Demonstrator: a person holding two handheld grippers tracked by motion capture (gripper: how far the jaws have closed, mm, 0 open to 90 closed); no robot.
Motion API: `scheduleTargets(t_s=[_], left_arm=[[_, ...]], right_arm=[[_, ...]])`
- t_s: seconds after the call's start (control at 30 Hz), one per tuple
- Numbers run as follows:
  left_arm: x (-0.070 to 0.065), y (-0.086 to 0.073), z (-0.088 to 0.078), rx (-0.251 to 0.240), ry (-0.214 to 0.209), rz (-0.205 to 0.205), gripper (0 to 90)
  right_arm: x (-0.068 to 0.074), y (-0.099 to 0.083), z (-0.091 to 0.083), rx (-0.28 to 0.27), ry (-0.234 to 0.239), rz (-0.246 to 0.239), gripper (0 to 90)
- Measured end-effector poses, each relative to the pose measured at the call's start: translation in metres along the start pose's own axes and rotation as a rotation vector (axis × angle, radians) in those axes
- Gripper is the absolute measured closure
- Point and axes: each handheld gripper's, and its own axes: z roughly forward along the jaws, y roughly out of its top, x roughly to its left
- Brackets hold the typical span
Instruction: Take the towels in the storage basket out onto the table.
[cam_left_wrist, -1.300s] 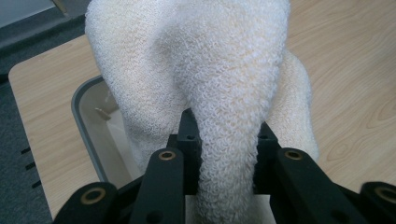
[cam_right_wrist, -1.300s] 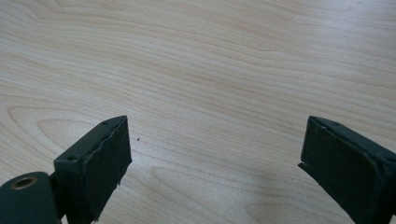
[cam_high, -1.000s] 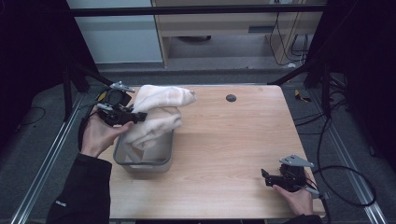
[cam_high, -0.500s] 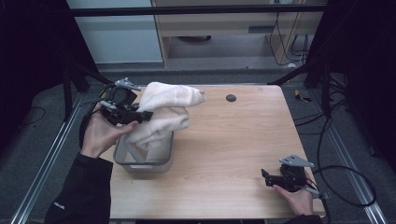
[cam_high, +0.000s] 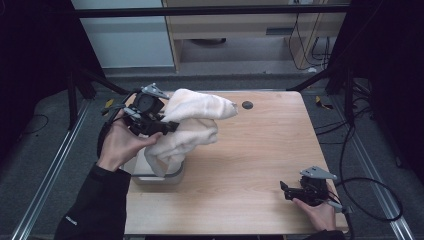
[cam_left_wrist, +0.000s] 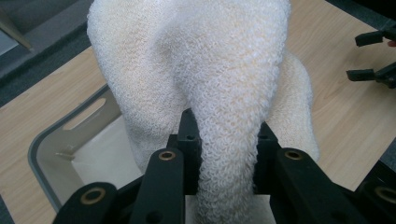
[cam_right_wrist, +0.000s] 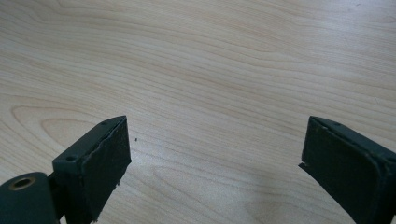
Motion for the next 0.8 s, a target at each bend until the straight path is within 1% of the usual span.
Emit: scheduleTargets(t_s=[0.13,0.2,0.23,0.37,0.5,0.53,0.57,0.63,0.73,0.8], left_arm=[[-0.011,0.007,0.002,0.009,-0.015,0.030,71.9],[-0.016,0.011,0.003,0.013,-0.017,0.044,71.9],[-0.019,0.013,0.003,0.012,-0.019,0.051,71.9],[-0.028,0.019,0.008,0.016,-0.032,0.076,71.9],[-0.036,0.026,0.014,0.015,-0.044,0.093,71.9],[-0.036,0.026,0.014,0.015,-0.044,0.093,71.9],[-0.040,0.029,0.018,0.011,-0.048,0.104,71.9],[-0.043,0.032,0.022,0.012,-0.054,0.109,71.9],[-0.047,0.035,0.030,0.013,-0.058,0.115,71.9],[-0.050,0.037,0.037,0.018,-0.060,0.122,71.9]], right_arm=[[0.000,0.000,-0.001,-0.001,0.002,0.008,7.9],[0.000,0.000,-0.001,-0.002,0.001,0.007,7.9],[-0.001,0.000,-0.001,-0.005,-0.001,-0.002,7.9],[-0.001,0.000,-0.002,-0.007,0.000,-0.003,7.9],[0.000,0.000,-0.002,-0.006,0.004,0.003,7.9],[0.000,0.000,-0.002,-0.007,0.004,0.002,7.9],[0.000,0.000,-0.002,-0.009,0.002,-0.002,7.9],[0.000,0.000,-0.002,-0.010,0.002,-0.006,7.9],[0.000,0.000,-0.003,-0.011,0.006,0.000,7.9],[-0.001,0.000,-0.003,-0.016,0.003,-0.008,8.0]])
